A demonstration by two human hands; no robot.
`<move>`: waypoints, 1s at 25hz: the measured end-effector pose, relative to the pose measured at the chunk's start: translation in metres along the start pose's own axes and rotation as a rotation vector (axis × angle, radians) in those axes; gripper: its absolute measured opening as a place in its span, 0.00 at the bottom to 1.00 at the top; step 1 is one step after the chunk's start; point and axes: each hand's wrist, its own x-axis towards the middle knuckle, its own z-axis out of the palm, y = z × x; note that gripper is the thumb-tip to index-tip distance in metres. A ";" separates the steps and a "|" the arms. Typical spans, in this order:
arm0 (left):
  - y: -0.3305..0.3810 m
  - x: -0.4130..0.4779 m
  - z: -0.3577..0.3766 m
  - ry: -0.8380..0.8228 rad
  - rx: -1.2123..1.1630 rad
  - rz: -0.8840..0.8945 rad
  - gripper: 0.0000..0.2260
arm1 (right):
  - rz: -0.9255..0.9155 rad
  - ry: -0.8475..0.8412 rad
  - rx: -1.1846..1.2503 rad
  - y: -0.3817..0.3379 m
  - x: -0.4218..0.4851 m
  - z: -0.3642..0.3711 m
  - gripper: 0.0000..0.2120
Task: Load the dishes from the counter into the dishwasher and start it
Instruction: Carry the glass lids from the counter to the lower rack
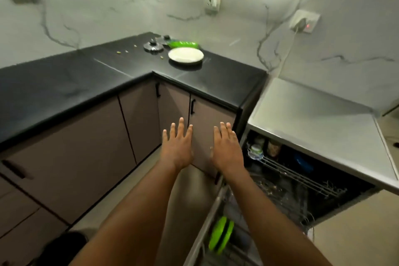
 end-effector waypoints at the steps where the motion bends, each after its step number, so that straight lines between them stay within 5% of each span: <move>1: -0.022 0.011 -0.013 0.016 0.009 -0.008 0.33 | -0.024 0.026 0.000 -0.018 0.020 -0.005 0.33; 12: -0.212 0.129 -0.109 0.107 0.062 -0.046 0.35 | -0.098 0.149 0.024 -0.179 0.193 -0.008 0.33; 25: -0.298 0.293 -0.094 0.024 0.097 -0.106 0.34 | -0.137 0.072 0.055 -0.206 0.379 0.067 0.32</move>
